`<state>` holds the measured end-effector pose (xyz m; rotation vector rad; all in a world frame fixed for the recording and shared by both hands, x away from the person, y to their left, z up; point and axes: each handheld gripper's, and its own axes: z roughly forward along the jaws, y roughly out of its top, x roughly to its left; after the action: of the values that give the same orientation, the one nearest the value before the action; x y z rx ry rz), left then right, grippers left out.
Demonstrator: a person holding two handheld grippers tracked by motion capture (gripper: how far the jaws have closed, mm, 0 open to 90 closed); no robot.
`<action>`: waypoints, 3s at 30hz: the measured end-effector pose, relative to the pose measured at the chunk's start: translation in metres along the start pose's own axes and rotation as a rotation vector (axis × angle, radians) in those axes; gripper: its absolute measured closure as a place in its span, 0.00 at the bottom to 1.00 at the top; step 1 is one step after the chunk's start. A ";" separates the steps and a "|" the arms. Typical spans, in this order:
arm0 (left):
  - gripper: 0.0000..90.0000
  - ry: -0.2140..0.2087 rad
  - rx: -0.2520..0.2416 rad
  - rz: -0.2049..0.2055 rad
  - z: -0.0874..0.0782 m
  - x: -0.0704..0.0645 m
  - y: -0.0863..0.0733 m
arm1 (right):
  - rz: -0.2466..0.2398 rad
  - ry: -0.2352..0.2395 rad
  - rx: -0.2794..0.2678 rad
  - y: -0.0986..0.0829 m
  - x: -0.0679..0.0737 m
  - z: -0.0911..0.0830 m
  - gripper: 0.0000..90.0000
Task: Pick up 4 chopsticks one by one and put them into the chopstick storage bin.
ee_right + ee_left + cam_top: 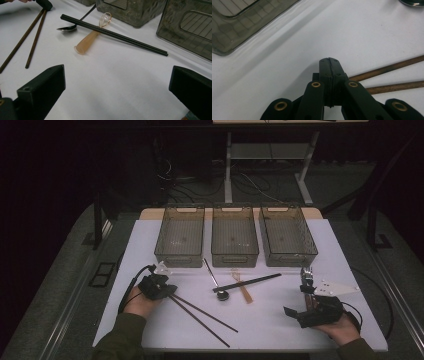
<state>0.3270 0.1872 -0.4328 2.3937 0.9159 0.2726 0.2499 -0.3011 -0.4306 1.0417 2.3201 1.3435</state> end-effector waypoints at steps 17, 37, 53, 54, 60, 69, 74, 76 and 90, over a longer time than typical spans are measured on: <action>1.00 -0.003 0.009 -0.022 -0.012 0.003 -0.016 | -0.001 -0.001 0.001 0.000 0.000 0.000 0.00; 1.00 -0.279 -0.154 0.182 -0.004 -0.099 0.016 | -0.003 0.001 0.007 0.000 0.001 0.001 0.00; 1.00 -0.439 -0.085 0.291 0.017 -0.151 0.013 | -0.004 0.003 0.011 0.000 0.001 0.001 0.00; 1.00 -0.437 -0.081 0.296 0.018 -0.151 0.013 | -0.003 0.002 0.011 0.000 0.001 0.001 0.00; 1.00 -0.436 -0.067 0.299 0.023 -0.153 0.015 | -0.005 0.003 0.010 0.000 0.001 0.002 0.00; 1.00 -0.421 -0.071 0.311 0.027 -0.156 0.019 | -0.007 0.001 0.011 0.000 0.001 0.002 0.00; 1.00 -0.417 -0.083 0.301 0.030 -0.157 0.021 | -0.007 0.001 0.011 0.000 0.001 0.002 0.00; 1.00 -0.410 -0.082 0.312 0.031 -0.156 0.023 | -0.005 0.000 0.011 0.000 0.001 0.002 0.00; 1.00 -0.377 -0.107 0.311 0.039 -0.154 0.032 | -0.006 0.001 0.015 0.000 0.001 0.002 0.00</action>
<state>0.2445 0.0487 -0.4451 2.3684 0.3500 -0.0187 0.2503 -0.2993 -0.4319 1.0378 2.3353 1.3269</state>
